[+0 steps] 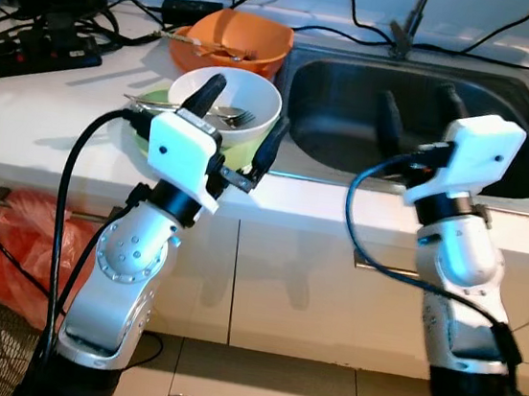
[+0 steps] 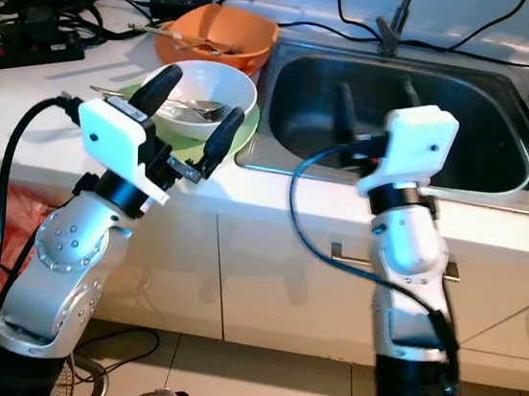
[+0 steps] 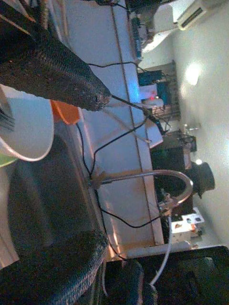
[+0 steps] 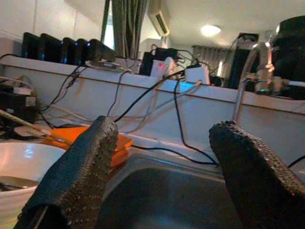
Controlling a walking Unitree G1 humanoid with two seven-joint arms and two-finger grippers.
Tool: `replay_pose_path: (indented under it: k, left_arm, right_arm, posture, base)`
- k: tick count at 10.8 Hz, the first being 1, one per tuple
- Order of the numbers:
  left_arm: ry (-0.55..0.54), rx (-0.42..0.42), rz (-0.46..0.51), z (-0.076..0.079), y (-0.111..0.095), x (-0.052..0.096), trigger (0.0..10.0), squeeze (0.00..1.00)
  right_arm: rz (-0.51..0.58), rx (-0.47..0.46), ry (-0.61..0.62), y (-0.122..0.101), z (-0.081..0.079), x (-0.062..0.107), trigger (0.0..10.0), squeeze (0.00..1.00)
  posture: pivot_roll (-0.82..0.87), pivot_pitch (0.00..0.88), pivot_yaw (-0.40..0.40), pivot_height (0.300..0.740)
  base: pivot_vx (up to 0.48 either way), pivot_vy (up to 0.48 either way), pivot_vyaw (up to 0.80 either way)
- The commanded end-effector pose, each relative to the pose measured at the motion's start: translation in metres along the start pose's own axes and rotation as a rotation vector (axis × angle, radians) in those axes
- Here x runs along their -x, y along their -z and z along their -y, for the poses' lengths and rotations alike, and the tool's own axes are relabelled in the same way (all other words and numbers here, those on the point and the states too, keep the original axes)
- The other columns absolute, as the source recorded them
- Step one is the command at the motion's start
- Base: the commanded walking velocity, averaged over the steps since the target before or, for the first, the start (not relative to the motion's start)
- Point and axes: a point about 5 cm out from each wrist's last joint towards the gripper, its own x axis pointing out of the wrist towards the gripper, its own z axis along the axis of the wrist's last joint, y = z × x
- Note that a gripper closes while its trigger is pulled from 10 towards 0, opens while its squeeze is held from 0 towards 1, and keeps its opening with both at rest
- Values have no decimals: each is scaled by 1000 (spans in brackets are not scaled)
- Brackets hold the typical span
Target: Kitchen organization
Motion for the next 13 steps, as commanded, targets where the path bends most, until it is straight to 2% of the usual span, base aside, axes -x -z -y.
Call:
replay_pose_path:
  k: [1,9,11,13]
  left_arm:
    - [19,-13,28,2,-6,-3,10000,0]
    - [41,-20,-10,5,-1,-1,10000,0]
    - [16,3,-19,3,0,-1,10000,0]
    - [6,-7,-31,1,2,2,10000,0]
  right_arm:
    - [5,13,11,-5,1,0,10000,0]
    - [-34,-21,5,-8,-11,-4,10000,0]
    - [-40,-32,1,-7,-12,-4,10000,0]
    - [-49,-42,-3,-6,-13,-4,10000,0]
  posture:
    - [68,50,8,740]
    - [79,55,9,740]
    - [82,55,5,740]
    - [85,56,3,740]
  base:
    - [277,0,0]
    - [439,0,0]
    - [416,0,0]
    - [0,0,0]
